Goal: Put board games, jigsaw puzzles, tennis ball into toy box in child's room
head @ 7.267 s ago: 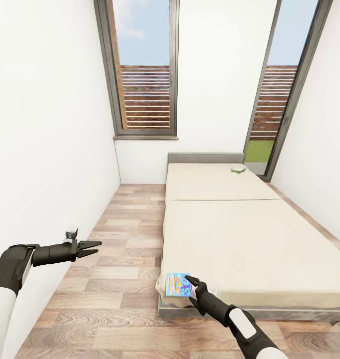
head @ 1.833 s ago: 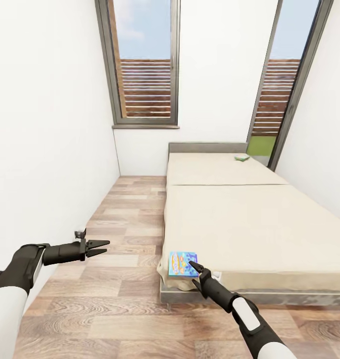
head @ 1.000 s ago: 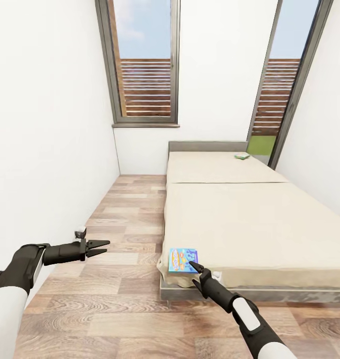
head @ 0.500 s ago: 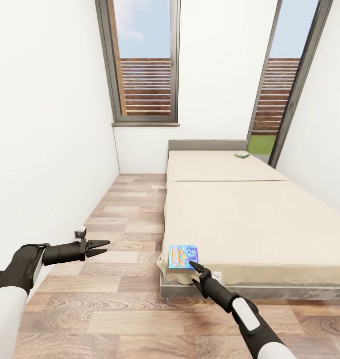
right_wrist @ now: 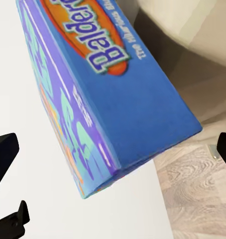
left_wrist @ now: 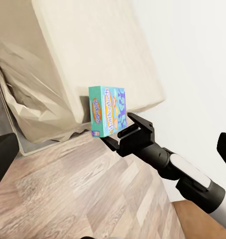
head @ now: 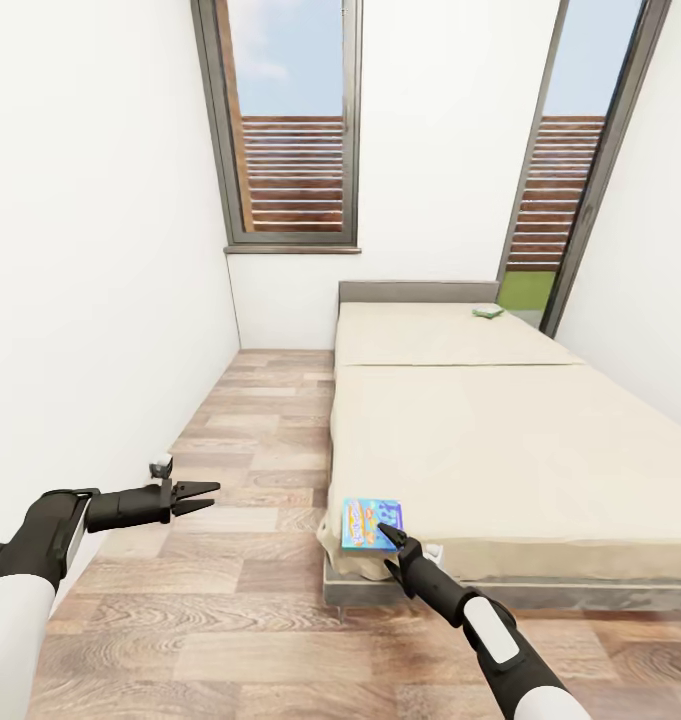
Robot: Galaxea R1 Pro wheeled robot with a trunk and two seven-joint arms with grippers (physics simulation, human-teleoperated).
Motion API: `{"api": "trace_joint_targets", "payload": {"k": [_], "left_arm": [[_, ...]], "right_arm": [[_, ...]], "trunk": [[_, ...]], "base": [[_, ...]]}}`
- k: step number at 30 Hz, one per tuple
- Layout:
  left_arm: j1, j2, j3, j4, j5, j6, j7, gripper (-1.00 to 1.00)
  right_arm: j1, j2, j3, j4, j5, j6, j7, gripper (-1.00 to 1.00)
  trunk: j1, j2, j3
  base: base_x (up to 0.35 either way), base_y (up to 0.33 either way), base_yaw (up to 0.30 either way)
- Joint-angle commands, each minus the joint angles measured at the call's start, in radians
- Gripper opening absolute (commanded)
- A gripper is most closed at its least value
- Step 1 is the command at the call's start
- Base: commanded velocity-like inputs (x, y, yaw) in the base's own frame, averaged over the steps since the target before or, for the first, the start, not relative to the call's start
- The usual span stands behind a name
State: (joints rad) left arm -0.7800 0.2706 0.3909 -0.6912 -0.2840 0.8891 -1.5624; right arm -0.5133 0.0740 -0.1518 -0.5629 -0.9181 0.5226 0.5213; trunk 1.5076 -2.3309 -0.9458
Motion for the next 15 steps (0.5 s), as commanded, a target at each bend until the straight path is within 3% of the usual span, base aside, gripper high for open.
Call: {"api": "trace_joint_targets", "payload": {"k": [1, 15], "left_arm": [[-0.001, -0.001, 0.003, -0.001, -0.011, 0.010, -0.008, 1.00], [-0.001, -0.001, 0.003, -0.001, -0.011, 0.008, -0.008, 1.00]], "right_arm": [[-0.001, 0.001, -0.006, 0.000, -0.004, 0.009, 0.000, 1.00], [-0.001, 0.001, -0.007, 0.000, -0.004, 0.010, 0.000, 1.00]], "trunk": [[0.000, 0.000, -0.001], [0.000, 0.000, -0.001]], "base": [[0.087, 0.035, 0.000], [0.017, 0.007, 0.000]]}}
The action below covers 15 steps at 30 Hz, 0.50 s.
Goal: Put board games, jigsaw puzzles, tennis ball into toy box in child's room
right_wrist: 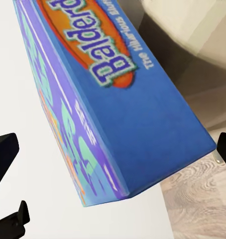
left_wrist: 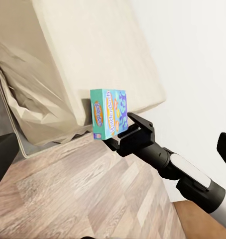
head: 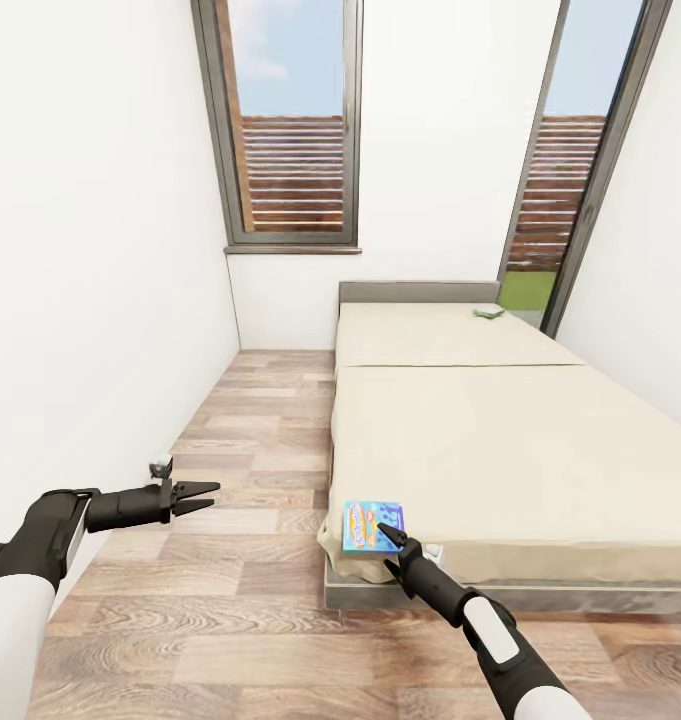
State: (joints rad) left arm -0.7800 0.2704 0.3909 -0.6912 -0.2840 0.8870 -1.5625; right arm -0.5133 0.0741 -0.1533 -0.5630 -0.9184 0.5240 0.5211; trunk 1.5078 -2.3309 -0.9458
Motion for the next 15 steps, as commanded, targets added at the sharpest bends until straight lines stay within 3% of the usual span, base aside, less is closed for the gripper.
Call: {"api": "trace_joint_targets", "payload": {"k": [1, 15], "left_arm": [[-0.001, -0.001, 0.003, -0.001, -0.011, 0.010, -0.008, 1.00], [-0.001, -0.002, 0.003, -0.001, -0.010, 0.010, -0.008, 1.00]], "right_arm": [[-0.001, 0.001, -0.006, 0.000, -0.004, 0.008, 0.000, 1.00], [-0.001, 0.001, -0.006, 0.000, -0.003, 0.008, 0.000, 1.00]], "trunk": [[0.000, 0.000, -0.001], [0.000, 0.000, -0.001]], "base": [[0.001, 0.001, 0.000], [0.000, 0.000, 0.000]]}}
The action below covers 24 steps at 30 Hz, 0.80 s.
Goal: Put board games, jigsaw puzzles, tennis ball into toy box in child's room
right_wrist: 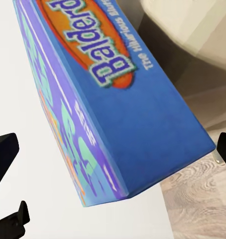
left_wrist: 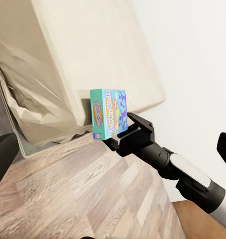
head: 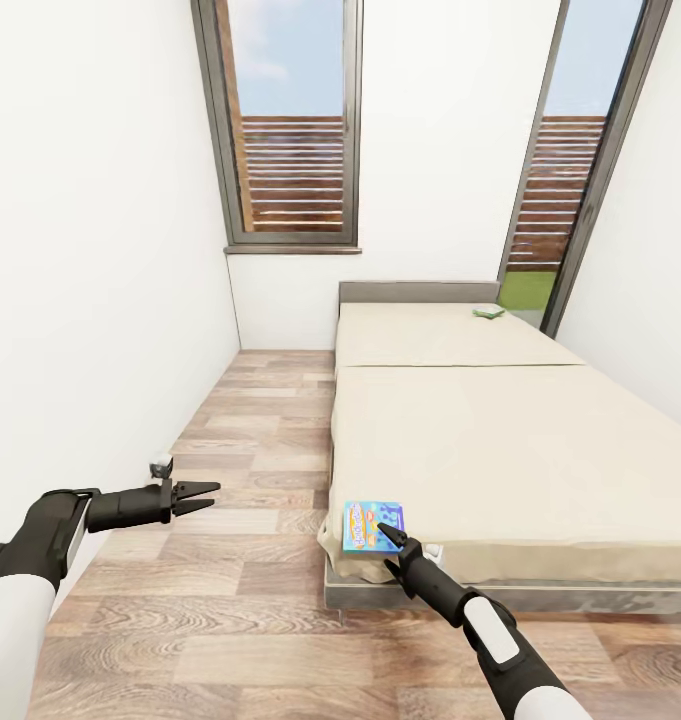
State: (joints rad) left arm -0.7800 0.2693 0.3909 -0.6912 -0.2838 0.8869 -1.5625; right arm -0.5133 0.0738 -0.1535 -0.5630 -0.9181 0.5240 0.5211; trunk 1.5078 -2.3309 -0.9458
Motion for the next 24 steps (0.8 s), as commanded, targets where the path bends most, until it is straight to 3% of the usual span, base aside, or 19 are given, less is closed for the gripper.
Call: {"api": "trace_joint_targets", "payload": {"k": [1, 4, 5, 24], "left_arm": [[-0.001, -0.001, 0.003, -0.001, -0.011, 0.010, -0.008, 1.00], [-0.001, -0.001, 0.003, -0.001, -0.011, 0.010, -0.008, 1.00], [-0.001, -0.001, 0.003, -0.001, -0.011, 0.010, -0.008, 1.00], [-0.001, -0.007, 0.003, -0.001, -0.011, 0.010, -0.008, 1.00]], "right_arm": [[-0.001, 0.001, -0.006, 0.000, -0.003, 0.008, 0.000, 1.00], [-0.001, 0.001, -0.006, 0.000, -0.004, 0.008, 0.000, 1.00], [-0.001, 0.001, -0.006, 0.000, -0.004, 0.008, 0.000, -1.00], [-0.001, 0.001, -0.006, 0.002, -0.004, 0.010, 0.000, -1.00]], "trunk": [[0.000, 0.000, -0.001], [0.000, 0.000, -0.001], [0.000, 0.000, -0.001], [0.000, 0.000, -0.001]], "base": [[0.000, 0.000, 0.000], [0.000, 0.000, 0.000], [0.000, 0.000, 0.000], [0.000, 0.000, 0.000]]}}
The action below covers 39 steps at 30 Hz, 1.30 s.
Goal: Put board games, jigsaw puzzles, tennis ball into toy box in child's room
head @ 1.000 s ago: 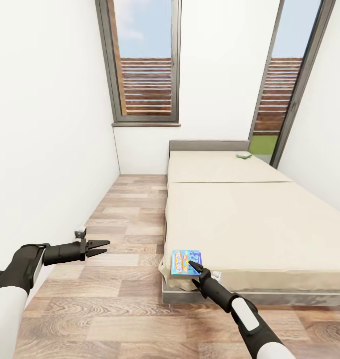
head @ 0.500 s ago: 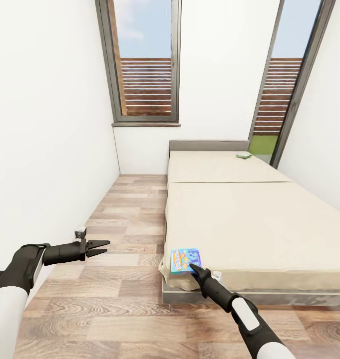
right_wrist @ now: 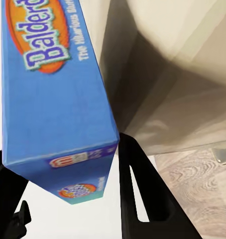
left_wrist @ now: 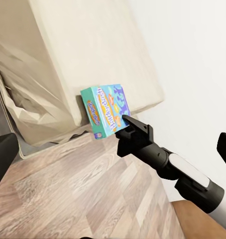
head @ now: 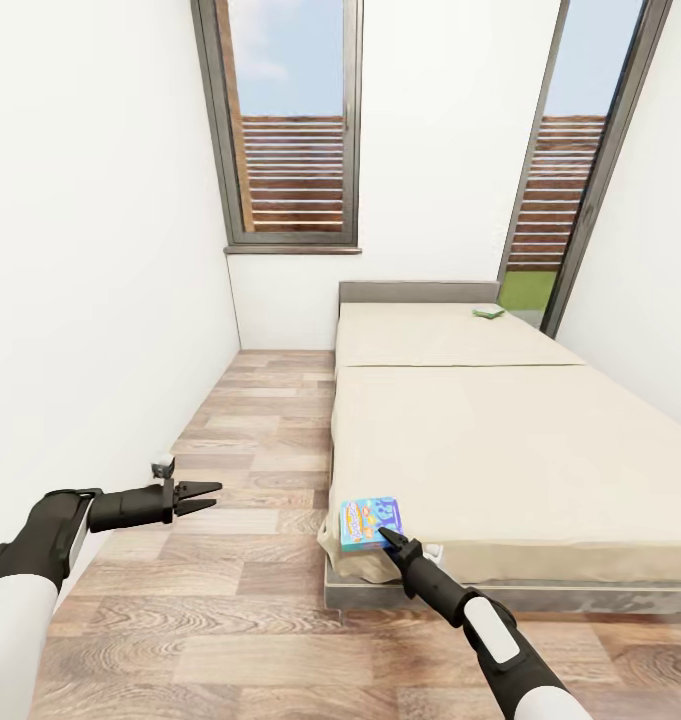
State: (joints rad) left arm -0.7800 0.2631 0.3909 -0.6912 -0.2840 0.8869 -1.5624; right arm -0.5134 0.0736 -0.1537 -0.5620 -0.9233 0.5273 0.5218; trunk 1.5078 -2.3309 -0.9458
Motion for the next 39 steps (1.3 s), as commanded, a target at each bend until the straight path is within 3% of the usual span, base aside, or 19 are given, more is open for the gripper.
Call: {"api": "trace_joint_targets", "payload": {"k": [1, 12, 19, 23, 39], "left_arm": [[-0.001, -0.001, 0.003, -0.001, -0.011, 0.010, -0.008, 1.00], [-0.001, 0.001, 0.002, -0.001, -0.011, 0.010, -0.008, 1.00], [-0.002, -0.004, 0.002, -0.031, -0.012, 0.010, -0.008, 1.00], [-0.002, 0.001, 0.001, -0.036, -0.011, 0.012, -0.008, 1.00], [-0.002, 0.002, 0.000, -0.039, -0.011, 0.017, -0.008, 1.00]], "right_arm": [[0.000, 0.001, -0.005, 0.001, 0.001, 0.007, 0.000, -1.00], [0.005, -0.005, -0.009, -0.005, -0.008, 0.012, 0.003, -1.00], [-0.027, -0.045, -0.057, -0.022, -0.008, -0.027, -0.018, -1.00], [-0.027, -0.068, -0.064, -0.045, -0.012, -0.042, -0.019, -1.00], [-0.021, -0.160, -0.074, -0.099, -0.020, -0.035, 0.037, -1.00]], "trunk": [[-0.004, 0.007, 0.002], [-0.046, 0.084, 0.037], [-0.046, 0.083, 0.037], [-0.046, 0.083, 0.037], [-0.107, 0.195, 0.087]], "base": [[0.000, 0.000, 0.000], [0.000, 0.000, 0.000], [0.000, 0.000, 0.000], [0.000, 0.000, 0.000], [0.000, 0.000, 0.000]]}}
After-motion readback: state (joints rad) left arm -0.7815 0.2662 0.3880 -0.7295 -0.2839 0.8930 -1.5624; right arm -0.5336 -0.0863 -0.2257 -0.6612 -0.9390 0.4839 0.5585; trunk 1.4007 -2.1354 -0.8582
